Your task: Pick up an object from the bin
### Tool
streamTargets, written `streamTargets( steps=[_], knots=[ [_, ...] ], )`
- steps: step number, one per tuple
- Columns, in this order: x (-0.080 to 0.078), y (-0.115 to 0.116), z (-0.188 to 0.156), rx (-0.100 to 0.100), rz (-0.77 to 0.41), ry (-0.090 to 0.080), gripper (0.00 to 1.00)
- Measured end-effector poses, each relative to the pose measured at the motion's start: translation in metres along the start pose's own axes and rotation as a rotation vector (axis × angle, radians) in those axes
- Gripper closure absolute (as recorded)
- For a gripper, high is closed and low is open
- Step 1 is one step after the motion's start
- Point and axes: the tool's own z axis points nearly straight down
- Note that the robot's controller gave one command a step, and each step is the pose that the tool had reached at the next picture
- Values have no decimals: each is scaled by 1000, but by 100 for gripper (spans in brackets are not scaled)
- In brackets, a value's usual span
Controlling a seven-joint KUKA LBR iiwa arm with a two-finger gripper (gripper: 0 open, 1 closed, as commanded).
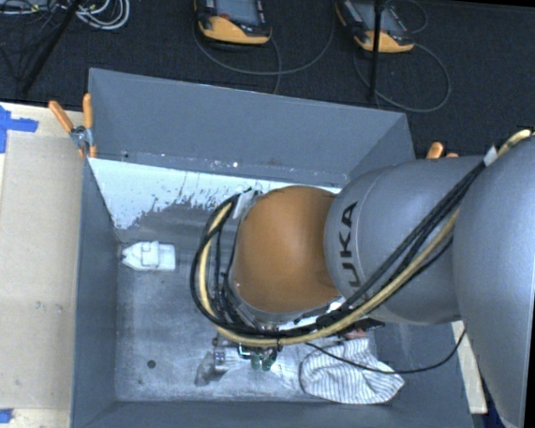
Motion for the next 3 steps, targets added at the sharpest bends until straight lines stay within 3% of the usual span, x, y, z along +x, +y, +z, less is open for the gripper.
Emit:
streamTargets(
  steps=[1,2,3],
  knots=[
    [-2,-1,-4,-1,3,-7,0],
    [-25,-39,23,-2,-56,-10,0],
    [-31,-67,36,1,-39,-5,0]
  ],
)
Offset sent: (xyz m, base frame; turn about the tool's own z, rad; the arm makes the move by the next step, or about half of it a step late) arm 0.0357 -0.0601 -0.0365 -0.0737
